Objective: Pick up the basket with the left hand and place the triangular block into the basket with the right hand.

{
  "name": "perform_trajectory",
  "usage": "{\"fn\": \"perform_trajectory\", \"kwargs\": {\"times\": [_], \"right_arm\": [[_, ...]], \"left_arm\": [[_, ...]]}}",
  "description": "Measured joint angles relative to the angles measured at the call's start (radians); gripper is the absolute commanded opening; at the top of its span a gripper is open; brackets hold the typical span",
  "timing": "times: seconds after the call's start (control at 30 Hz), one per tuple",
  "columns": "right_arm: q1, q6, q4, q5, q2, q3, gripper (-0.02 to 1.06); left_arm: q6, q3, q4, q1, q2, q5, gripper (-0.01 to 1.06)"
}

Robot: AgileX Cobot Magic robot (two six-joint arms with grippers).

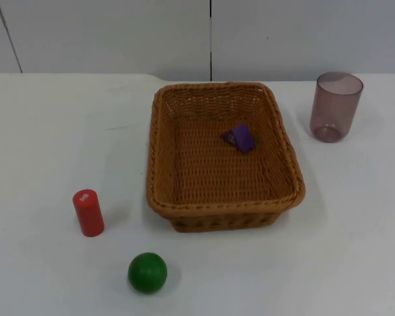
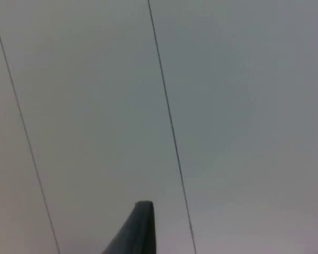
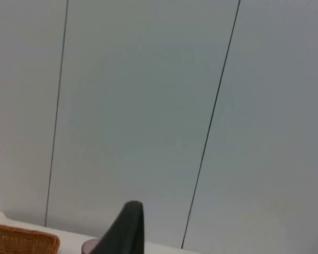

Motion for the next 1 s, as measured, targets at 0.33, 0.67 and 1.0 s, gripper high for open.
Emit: {"fn": "perform_trajectory", "kwargs": {"times": [0.33,0.67,1.0], "right_arm": [[0.000,0.004,-0.002,-0.023,0.000,-0.002,1.04],[0.015,-0.006,-0.002,0.003,0.000,0.021,1.04],[0.053,-0.004,-0.001,0.033,0.000,0.051,1.04]], "left_arm": [[-0.006,0.000,-0.011,0.008,0.000,0.001,1.05],[0.000,0.039,-0.048,0.054,0.000,0.000,1.05],[0.002,0.055,-0.077,0.056,0.000,0.020,1.05]]}}
